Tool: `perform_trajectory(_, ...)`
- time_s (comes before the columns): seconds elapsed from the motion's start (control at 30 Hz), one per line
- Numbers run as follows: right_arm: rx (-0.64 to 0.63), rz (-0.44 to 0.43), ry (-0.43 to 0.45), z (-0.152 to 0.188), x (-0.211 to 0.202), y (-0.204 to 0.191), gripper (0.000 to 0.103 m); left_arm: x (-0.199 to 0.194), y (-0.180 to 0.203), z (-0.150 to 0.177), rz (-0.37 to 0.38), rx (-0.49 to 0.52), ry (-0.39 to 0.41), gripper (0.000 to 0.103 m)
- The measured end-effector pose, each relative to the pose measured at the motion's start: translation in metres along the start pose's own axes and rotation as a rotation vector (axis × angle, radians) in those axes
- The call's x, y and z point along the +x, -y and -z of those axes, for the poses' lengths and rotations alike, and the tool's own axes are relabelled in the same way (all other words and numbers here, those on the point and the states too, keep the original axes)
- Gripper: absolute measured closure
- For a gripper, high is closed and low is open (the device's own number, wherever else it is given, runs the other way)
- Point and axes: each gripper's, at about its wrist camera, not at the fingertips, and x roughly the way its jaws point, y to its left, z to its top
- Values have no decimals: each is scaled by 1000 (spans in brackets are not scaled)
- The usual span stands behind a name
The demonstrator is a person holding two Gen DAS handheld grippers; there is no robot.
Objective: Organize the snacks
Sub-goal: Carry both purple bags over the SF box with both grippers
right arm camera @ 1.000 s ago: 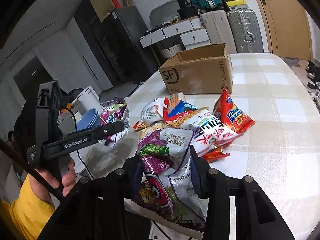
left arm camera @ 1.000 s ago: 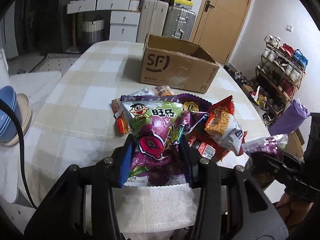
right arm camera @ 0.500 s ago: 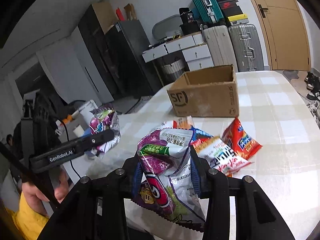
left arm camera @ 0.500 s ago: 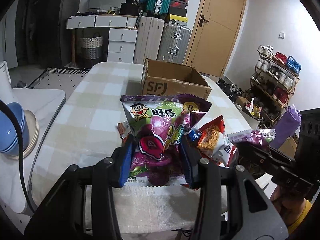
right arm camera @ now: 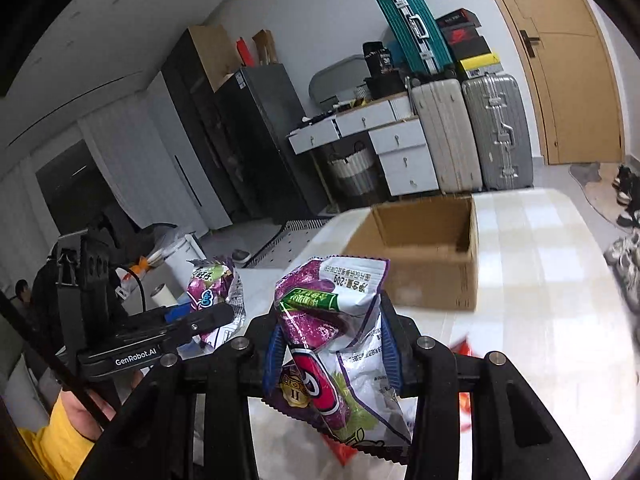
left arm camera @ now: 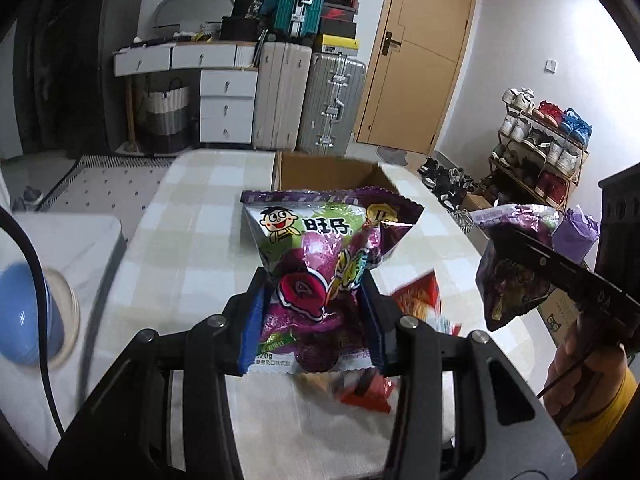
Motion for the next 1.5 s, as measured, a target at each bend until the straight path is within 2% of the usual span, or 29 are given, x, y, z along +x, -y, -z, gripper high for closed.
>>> perform_trajectory(0.1, -4, -7, 10, -28, 6, 0, 62, 2, -1, -32, 1, 3, 12, 63)
perform_trajectory(0.3, -24, 12, 14, -71, 30, 7, 62, 21, -1, -88, 107, -58, 10, 63)
perform_trajectory(0.37, -8, 13, 16, -80, 39, 15, 62, 35, 6, -104, 111, -53, -4, 63)
perform_trajectory(0.5, -24, 47, 25, -97, 61, 29, 62, 71, 18, -127, 109, -45, -36, 63)
perform_trajectory(0.67, -18, 71, 4, -115, 100, 54, 62, 136, 24, -152, 127, -51, -82, 63)
perform_trajectory(0.77, -3, 95, -18, -118, 124, 69, 62, 184, 25, -168, 96, -56, -108, 63)
perform_trajectory(1.0, -24, 176, -101, -121, 180, 99, 62, 280, 19, -172, 39, -40, -203, 63)
perform_trajectory(1.2, -42, 184, -162, -117, 215, 116, 62, 344, 12, -156, 25, -59, -297, 63)
perform_trajectory(1.37, -50, 204, -221, -108, 240, 128, 62, 374, 8, -143, 20, -62, -330, 63)
perform_trajectory(1.47, -50, 229, -261, -101, 252, 134, 62, 389, 5, -132, -3, -65, -386, 63)
perform_trajectory(1.5, -53, 246, -276, -98, 258, 137, 62, 391, 7, -131, -17, -44, -379, 63)
